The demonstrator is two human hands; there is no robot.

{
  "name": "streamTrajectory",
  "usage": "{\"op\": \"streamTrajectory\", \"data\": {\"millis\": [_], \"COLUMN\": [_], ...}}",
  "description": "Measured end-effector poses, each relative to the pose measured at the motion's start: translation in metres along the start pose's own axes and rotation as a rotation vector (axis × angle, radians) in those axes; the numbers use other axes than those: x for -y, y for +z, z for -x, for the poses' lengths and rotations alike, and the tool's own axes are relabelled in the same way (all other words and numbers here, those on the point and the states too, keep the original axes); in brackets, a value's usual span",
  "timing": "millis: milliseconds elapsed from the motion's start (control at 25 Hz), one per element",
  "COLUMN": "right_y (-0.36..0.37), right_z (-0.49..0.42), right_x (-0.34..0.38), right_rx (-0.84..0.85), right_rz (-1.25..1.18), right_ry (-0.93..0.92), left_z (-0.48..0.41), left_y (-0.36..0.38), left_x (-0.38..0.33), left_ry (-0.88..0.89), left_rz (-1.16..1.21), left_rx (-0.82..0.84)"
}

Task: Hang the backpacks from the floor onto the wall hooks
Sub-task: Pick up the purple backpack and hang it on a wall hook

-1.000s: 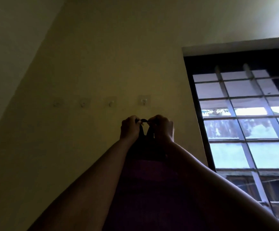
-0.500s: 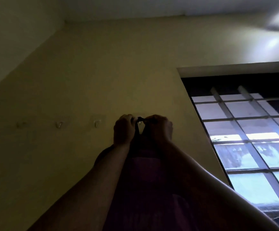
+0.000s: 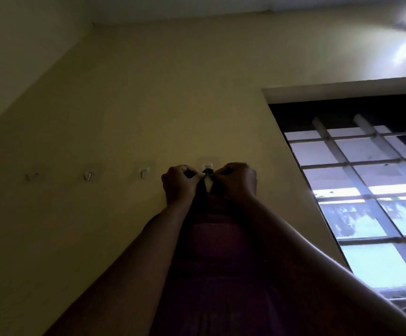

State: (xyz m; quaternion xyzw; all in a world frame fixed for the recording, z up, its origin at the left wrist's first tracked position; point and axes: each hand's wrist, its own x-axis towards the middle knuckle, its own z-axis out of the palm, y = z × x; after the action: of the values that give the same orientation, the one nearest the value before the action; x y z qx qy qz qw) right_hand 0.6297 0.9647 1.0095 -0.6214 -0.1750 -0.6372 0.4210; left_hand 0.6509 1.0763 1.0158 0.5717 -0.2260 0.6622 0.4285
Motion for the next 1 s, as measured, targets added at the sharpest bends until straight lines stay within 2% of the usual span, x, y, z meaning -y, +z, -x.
{"op": "streamTrajectory", "data": {"millis": [120,280,440,680,880,1000], "right_y": [-0.006,-0.035,-0.082,-0.161,-0.214,-0.256], "right_z": [0.015,0.042,0.087,0.162,0.235,0.291], "right_x": [0.002,0.013,0.034,0.05,0.044,0.05], "right_rx": [0.082,0.32,0.325,0.22,0.375,0.401], "right_rz": [0.021,0.127,0.083,-0.23,-0.315,-0.349], "right_ry": [-0.003,-0.021,-0.029,0.294,0.522,0.636], "left_z": [0.015,0.035,0.08,0.159,0.241,0.304], "left_y": [-0.012,-0.047,-0.08,-0.114,-0.151,-0.188], "left_x": [-0.006,-0.024,-0.063,-0.118,-0.169,-0.196], "left_ry": [-0.054,-0.173,-0.17,-0.329,-0.554,-0.702], "left_rz": [-0.002,0.055,-0.07,0.132,0.252,0.344], "left_rx": [0.082,0.252,0.358,0.39,0.464,0.51]}}
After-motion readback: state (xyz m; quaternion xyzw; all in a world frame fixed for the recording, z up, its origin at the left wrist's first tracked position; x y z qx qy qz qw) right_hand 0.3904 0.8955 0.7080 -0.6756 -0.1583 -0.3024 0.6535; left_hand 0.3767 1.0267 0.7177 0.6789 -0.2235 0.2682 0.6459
